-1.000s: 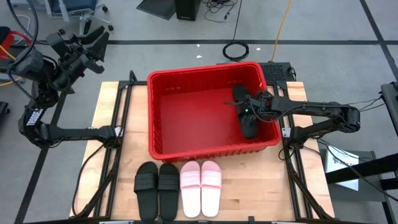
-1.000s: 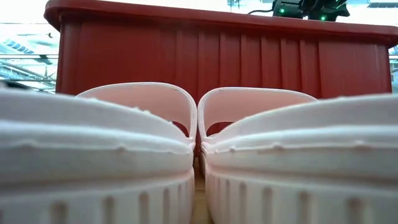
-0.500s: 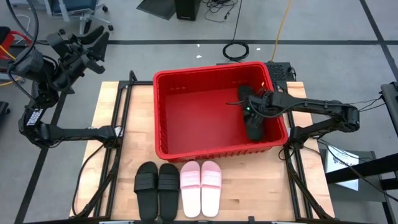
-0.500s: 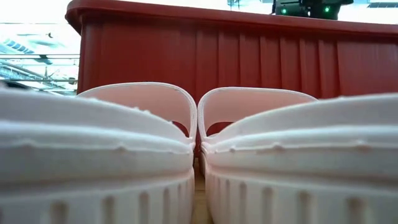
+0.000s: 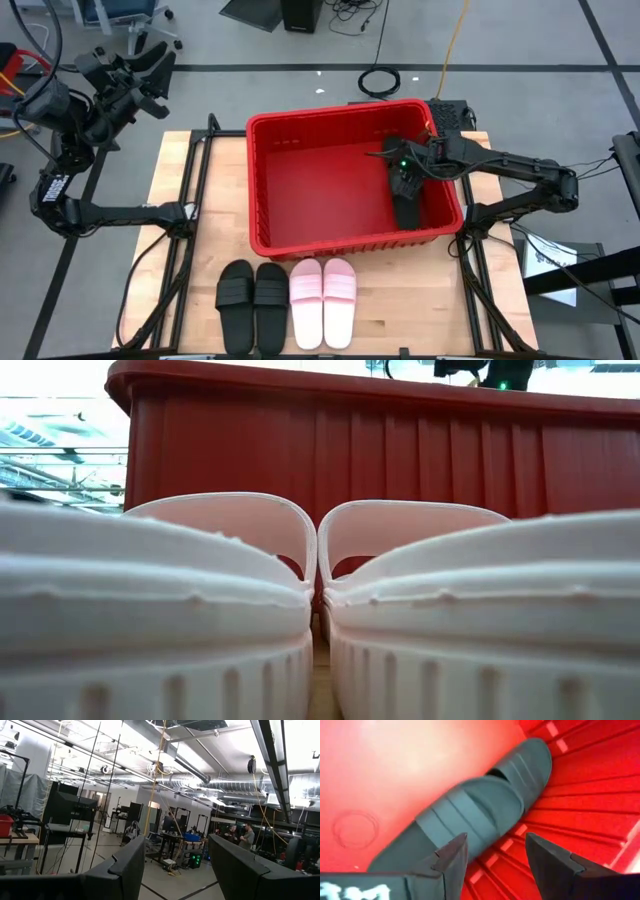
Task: Pick and place slides into bin
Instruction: Adjust the red container
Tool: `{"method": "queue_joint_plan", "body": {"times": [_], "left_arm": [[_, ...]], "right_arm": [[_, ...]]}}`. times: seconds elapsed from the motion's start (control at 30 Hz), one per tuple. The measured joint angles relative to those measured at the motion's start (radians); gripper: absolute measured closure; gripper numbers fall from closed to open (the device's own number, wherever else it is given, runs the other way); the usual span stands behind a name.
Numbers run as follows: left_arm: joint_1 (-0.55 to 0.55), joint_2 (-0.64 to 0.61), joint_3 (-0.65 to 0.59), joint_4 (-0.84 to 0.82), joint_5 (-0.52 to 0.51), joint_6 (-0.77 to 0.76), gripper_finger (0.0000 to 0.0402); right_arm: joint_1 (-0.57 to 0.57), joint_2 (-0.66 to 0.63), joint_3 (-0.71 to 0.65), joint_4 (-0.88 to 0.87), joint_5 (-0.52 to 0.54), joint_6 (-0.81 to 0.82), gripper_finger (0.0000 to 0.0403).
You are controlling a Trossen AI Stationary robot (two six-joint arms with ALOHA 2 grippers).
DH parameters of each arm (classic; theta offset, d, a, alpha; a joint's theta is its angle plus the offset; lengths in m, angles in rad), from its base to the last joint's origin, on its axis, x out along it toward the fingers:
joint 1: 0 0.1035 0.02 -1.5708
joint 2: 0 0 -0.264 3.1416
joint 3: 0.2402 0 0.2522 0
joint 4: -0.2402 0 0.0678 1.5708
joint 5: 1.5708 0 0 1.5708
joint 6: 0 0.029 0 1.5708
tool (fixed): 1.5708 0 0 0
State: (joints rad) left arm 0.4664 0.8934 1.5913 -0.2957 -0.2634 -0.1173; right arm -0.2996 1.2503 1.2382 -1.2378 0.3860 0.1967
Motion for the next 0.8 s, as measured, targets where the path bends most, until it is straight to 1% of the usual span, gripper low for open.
{"method": "queue_joint_plan", "body": {"times": [0.13, 0.23, 0.37, 0.53, 0.7, 0.8], "left_arm": [[0.0, 0.0, 0.0, -0.002, 0.0, -0.002, 0.0188], [0.0, 0.0, 0.0, -0.016, 0.0, -0.03, 0.0188], [0.0, 0.002, 0.0, -0.07, 0.006, -0.086, 0.0188], [0.0, 0.004, 0.0, -0.187, 0.076, -0.129, 0.0188], [0.0, 0.018, 0.0, -0.257, 0.142, -0.125, 0.0188], [0.0, 0.037, 0.0, -0.376, 0.167, -0.115, 0.0188]], "right_arm": [[0.0, -0.001, 0.028, 0.035, 0.003, -0.005, 0.0223], [0.0, -0.001, 0.032, 0.113, 0.001, -0.019, 0.0226], [0.0, 0.0, 0.032, 0.237, -0.057, -0.04, 0.0226], [0.0, 0.0, 0.032, 0.406, -0.123, -0.036, 0.0226], [0.0, 0.002, 0.032, 0.56, -0.129, -0.047, 0.0229], [-0.007, 0.005, 0.032, 0.668, -0.129, -0.044, 0.0229]]}}
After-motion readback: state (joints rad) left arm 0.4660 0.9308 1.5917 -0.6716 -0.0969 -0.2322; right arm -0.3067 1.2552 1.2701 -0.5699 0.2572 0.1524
